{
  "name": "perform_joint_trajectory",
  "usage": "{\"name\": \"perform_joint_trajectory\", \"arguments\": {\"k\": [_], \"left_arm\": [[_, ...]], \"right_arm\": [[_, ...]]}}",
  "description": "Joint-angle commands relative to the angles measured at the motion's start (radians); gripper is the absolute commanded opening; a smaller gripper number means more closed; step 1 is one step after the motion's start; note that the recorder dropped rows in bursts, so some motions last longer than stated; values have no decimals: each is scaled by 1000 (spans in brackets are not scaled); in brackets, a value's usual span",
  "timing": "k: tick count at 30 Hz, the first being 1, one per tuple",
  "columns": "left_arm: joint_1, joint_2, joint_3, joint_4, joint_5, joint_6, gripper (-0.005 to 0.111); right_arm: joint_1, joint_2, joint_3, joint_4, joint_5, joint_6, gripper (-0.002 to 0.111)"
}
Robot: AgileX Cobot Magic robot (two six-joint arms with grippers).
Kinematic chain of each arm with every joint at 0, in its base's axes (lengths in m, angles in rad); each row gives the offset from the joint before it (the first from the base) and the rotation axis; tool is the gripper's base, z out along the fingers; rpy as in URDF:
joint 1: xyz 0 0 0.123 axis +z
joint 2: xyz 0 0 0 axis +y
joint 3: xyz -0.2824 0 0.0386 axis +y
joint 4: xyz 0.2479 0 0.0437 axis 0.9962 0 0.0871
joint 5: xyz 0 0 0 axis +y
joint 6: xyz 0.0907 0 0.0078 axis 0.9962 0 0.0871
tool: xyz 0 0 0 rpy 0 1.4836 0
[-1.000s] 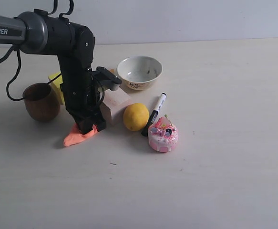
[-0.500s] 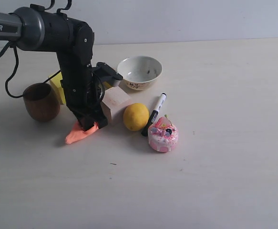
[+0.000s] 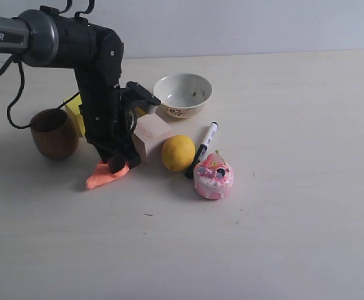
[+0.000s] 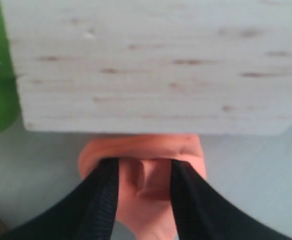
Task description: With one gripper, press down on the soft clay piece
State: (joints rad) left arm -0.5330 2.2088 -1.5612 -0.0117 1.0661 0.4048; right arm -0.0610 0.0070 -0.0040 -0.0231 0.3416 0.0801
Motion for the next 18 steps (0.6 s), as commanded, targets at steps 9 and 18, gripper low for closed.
{"name": "perform_joint_trajectory", "arguments": {"k": [9,18], "left_arm": [[7,1,3,1,10,-18,25],[7,-19,3,12,14,-18,0]], "right_arm": [[-5,-7,4,-2,-5,-1,0],[-5,-7,4,-2,-5,-1,0]]}}
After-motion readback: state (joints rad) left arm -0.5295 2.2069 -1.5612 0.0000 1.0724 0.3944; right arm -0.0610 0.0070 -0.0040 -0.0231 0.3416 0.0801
